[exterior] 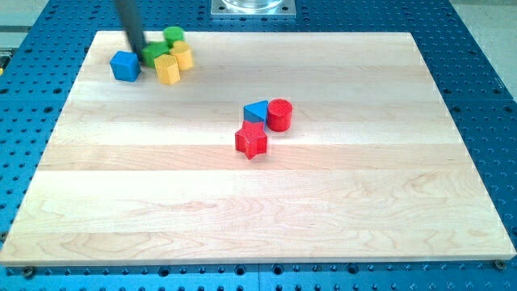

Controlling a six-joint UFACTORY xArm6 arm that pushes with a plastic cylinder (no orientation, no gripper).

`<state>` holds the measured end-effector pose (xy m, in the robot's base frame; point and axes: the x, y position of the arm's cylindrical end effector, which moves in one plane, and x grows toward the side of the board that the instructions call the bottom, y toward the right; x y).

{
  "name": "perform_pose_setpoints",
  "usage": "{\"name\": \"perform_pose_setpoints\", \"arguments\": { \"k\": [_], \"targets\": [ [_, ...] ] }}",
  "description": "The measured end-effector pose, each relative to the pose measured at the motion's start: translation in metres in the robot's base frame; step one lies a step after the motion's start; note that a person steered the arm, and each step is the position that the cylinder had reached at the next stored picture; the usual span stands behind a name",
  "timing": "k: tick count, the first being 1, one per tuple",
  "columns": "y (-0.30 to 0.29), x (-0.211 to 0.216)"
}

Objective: Push the green star along with the yellow hexagon to the bottom left slightly

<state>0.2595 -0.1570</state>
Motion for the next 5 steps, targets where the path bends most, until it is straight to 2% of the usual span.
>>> {"name": "perform_pose_setpoints", "arguments": {
  "k": [1,3,4,5],
  "targets": [
    [-0.006,0.000],
    [-0.047,-0.053],
    [0.008,-0.060],
    [0.052,-0.016]
  ]
}}
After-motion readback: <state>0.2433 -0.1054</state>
